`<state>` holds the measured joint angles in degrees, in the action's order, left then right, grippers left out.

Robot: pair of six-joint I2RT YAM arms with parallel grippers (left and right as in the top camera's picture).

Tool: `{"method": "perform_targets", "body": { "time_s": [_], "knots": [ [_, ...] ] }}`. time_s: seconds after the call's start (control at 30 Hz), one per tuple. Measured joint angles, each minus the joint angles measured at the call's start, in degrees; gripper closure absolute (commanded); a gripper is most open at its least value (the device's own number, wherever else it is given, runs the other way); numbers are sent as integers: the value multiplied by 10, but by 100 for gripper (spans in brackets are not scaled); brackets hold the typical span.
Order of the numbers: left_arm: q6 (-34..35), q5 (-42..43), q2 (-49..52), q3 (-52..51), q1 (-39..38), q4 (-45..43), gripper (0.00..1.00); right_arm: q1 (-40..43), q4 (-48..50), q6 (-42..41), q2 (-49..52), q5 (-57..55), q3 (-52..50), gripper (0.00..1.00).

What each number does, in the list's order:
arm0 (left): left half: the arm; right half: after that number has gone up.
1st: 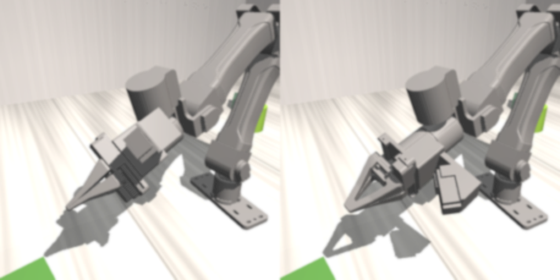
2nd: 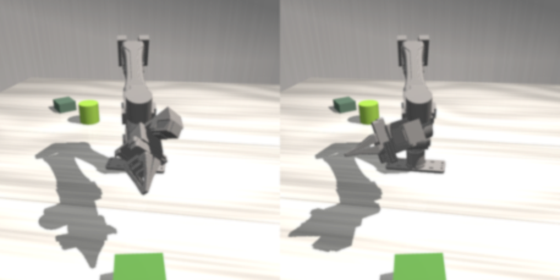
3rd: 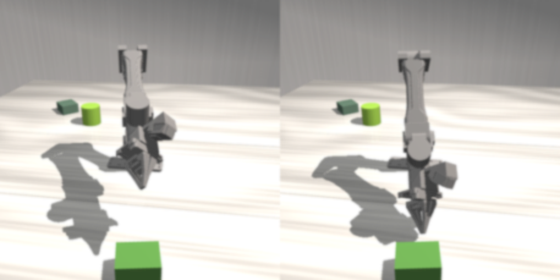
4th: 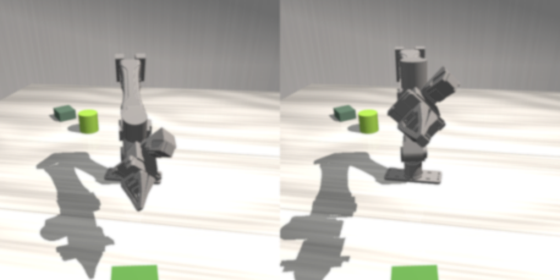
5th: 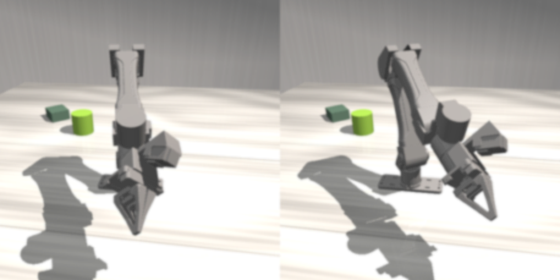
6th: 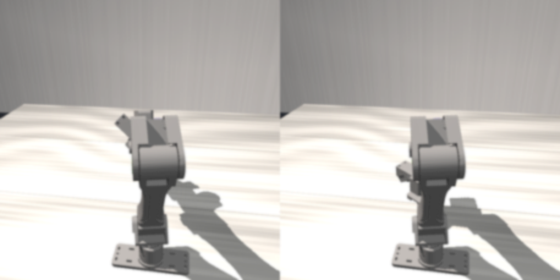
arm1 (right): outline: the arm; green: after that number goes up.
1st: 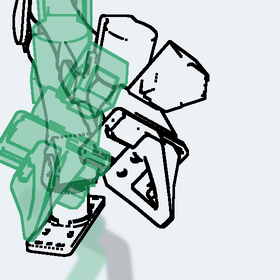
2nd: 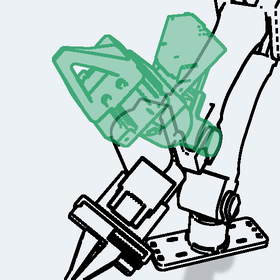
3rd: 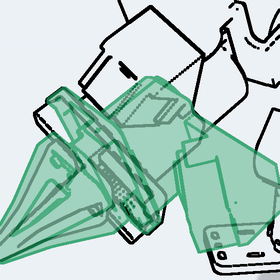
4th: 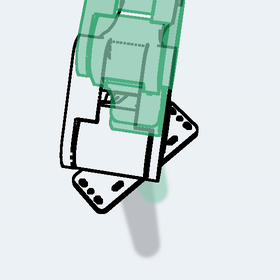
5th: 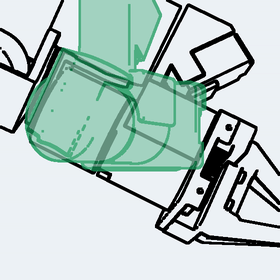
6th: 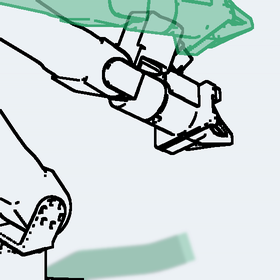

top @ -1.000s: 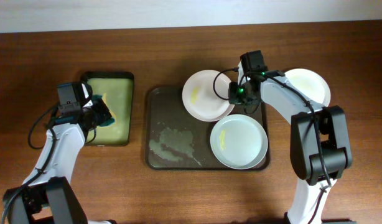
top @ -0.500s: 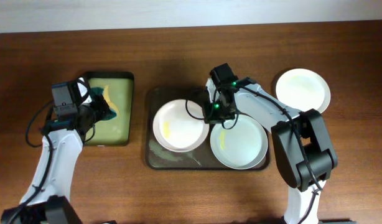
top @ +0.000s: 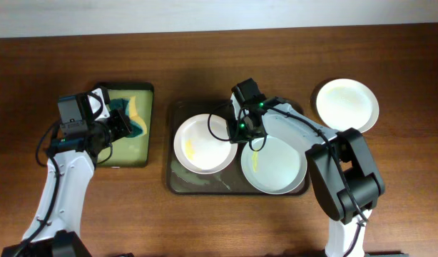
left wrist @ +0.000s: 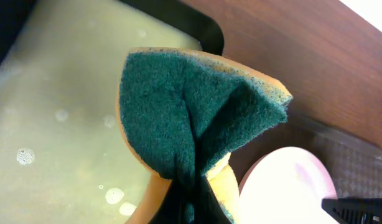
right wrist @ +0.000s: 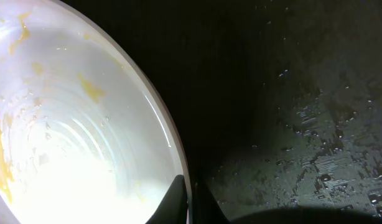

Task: Clean dirty plates on tray and stack at the side
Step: 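Scrub the front-left plate with the sponge in the left gripper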

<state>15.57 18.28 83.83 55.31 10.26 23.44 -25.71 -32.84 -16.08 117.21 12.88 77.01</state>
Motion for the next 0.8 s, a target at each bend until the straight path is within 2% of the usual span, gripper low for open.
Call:
{"method": "perform_targets", "body": {
  "time_s": [0.07, 0.27, 0.4, 0.53, 0.8],
  "knots": [
    [0, -1, -7, 0, -12, 10, 100, 0, 0, 0, 0, 0, 0, 96],
    [2, 8, -9, 0, -141, 43, 100, -1, -5, 0, 0, -8, 0, 96],
    [31, 7, -9, 0, -190, 72, 100, -1, -5, 0, -2, -12, 0, 96],
    [99, -28, 1, -1, -247, 53, 100, -1, -5, 0, -2, -13, 0, 96],
    [247, -44, 123, -3, -321, -31, 100, -1, -5, 0, -2, -15, 0, 96]
  ]
}}
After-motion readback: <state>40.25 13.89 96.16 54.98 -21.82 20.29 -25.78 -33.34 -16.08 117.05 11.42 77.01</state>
